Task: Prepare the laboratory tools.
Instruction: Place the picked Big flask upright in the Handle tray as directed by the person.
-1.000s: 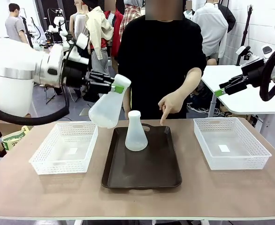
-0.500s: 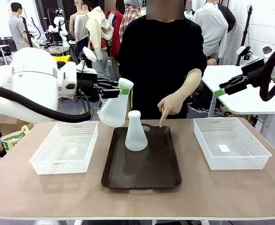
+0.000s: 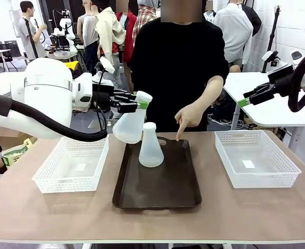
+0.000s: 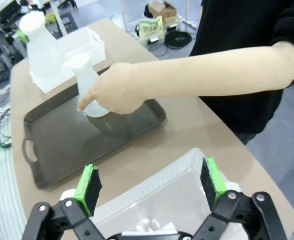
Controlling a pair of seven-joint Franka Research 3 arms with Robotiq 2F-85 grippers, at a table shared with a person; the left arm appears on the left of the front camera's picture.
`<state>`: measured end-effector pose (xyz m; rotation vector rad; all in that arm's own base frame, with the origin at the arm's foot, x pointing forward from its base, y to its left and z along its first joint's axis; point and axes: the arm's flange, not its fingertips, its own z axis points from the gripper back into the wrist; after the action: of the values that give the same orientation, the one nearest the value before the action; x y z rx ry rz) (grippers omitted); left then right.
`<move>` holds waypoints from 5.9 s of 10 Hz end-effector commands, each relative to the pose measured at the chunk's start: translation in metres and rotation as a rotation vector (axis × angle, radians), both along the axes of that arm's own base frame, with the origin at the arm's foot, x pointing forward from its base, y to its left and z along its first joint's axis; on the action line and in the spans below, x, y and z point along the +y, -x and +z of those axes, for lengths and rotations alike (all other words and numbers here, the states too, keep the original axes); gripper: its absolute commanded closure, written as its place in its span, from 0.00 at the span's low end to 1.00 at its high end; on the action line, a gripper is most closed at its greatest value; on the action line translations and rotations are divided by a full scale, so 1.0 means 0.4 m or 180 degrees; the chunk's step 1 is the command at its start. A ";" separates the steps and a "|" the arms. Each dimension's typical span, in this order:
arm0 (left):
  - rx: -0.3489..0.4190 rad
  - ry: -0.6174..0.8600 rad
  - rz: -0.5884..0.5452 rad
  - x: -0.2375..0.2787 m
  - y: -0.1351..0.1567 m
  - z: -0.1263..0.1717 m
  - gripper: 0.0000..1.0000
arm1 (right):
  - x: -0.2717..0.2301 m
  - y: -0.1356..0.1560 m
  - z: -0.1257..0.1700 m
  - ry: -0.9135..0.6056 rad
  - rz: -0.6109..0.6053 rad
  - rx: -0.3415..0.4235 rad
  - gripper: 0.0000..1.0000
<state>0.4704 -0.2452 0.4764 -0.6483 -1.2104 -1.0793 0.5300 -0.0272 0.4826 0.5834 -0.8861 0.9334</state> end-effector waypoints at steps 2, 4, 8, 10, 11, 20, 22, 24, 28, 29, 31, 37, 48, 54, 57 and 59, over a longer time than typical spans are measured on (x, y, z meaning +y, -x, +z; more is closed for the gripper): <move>0.0269 0.0032 -0.0040 -0.002 -0.017 -0.049 1.00 | 0.000 0.002 0.000 0.0038 -0.0019 0.0045 0.00; 0.0283 0.0227 -0.0329 -0.008 0.008 -0.111 1.00 | 0.000 0.002 0.000 0.0038 -0.0019 0.0045 0.00; 0.0112 0.0891 -0.0738 0.037 0.027 -0.150 1.00 | 0.000 0.002 0.000 0.0038 -0.0019 0.0045 0.00; 0.0218 0.1081 -0.1117 0.024 0.015 -0.219 1.00 | 0.000 0.002 0.000 0.0038 -0.0019 0.0045 0.00; 0.0160 0.1222 -0.1286 0.000 0.010 -0.265 1.00 | 0.000 0.002 0.000 0.0038 -0.0019 0.0045 0.00; 0.0070 0.1257 -0.1792 -0.138 0.001 -0.455 1.00 | 0.000 0.002 0.000 0.0038 -0.0019 0.0045 0.00; 0.0078 0.1236 -0.1738 -0.140 -0.004 -0.482 1.00 | 0.000 0.002 0.000 0.0038 -0.0019 0.0045 0.00; 0.0114 0.1235 -0.1655 -0.138 -0.018 -0.513 1.00 | 0.000 0.002 0.000 0.0038 -0.0019 0.0045 0.00; 0.0191 0.1128 -0.1648 -0.137 -0.012 -0.516 0.60 | 0.000 0.002 0.000 0.0038 -0.0019 0.0045 0.00; 0.0257 0.1088 -0.1629 -0.135 -0.014 -0.518 0.40 | 0.000 0.002 0.000 0.0038 -0.0019 0.0045 0.00; 0.0392 0.0745 -0.1633 -0.132 -0.012 -0.508 0.00 | 0.000 0.002 0.000 0.0038 -0.0019 0.0045 0.00; 0.0419 0.0421 -0.1594 -0.071 -0.018 -0.433 0.00 | 0.000 0.002 0.000 0.0038 -0.0019 0.0045 0.00; 0.0406 0.0466 -0.1567 -0.072 -0.029 -0.432 0.00 | 0.000 0.002 0.000 0.0038 -0.0019 0.0045 0.00; 0.0406 0.0466 -0.1567 -0.072 -0.029 -0.432 0.00 | 0.000 0.002 0.000 0.0038 -0.0019 0.0045 0.00; 0.0406 0.0466 -0.1567 -0.072 -0.029 -0.432 0.00 | 0.000 0.002 0.000 0.0038 -0.0019 0.0045 0.00; 0.0406 0.0466 -0.1567 -0.072 -0.029 -0.432 0.00 | 0.000 0.002 0.000 0.0038 -0.0019 0.0045 0.00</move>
<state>0.4822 -0.2728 0.3027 -1.1737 -1.0392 -1.3182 0.5300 -0.0273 0.4826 0.5834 -0.8861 0.9333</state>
